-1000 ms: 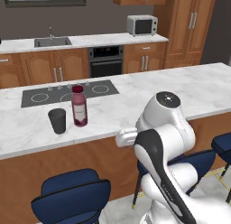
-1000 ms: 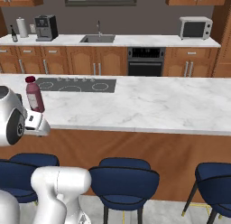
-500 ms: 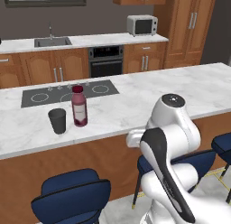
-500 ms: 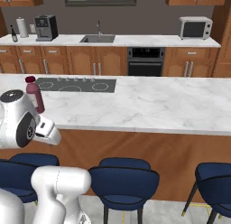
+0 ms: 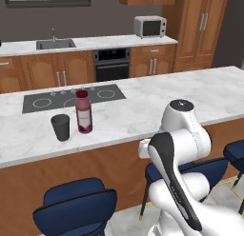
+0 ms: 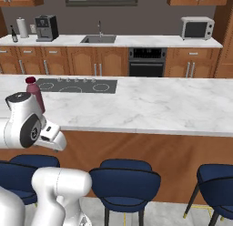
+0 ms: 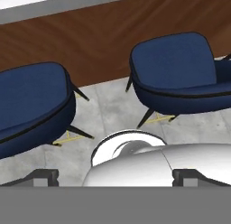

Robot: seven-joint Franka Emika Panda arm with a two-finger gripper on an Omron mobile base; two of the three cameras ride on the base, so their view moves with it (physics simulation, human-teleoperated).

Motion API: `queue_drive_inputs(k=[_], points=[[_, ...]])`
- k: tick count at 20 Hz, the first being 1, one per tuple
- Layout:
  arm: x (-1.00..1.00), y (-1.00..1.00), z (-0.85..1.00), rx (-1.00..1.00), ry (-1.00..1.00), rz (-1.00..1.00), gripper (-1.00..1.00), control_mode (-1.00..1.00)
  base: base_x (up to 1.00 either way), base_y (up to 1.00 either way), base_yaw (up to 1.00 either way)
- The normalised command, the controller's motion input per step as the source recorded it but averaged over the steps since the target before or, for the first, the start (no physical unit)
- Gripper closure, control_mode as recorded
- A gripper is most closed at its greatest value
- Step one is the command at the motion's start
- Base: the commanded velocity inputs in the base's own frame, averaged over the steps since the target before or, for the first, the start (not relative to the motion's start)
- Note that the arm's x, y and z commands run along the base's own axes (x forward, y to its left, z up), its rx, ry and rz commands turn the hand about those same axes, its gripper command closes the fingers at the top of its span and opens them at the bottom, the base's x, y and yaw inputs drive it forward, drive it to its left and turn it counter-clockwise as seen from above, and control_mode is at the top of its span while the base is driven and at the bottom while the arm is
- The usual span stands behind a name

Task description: There is a wine glass and glass cup on the dining counter. Place the wine bottle next to the wine glass and the juice bottle next to the glass cup.

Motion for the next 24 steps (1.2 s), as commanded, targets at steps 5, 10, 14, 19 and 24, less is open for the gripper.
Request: queue_drive_inputs(k=[5,10,14,19,24], points=[[-0.02,-0.01,-0.01,0.00,0.00,0.00,-1.00,-1.00,0.00,0.00,0.00],[0.00,0.00,0.00,0.00,0.00,0.00,-1.00,-1.00,0.00,0.00,0.00],[0.00,0.00,0.00,0.00,0.00,0.00,-1.00,-1.00,0.00,0.00,0.00],[0.00,0.00,0.00,0.00,0.00,0.00,-1.00,1.00,-0.02,0.00,0.00],[0.00,0.00,0.00,0.00,0.00,0.00,-1.00,1.00,-0.12,0.00,0.00]])
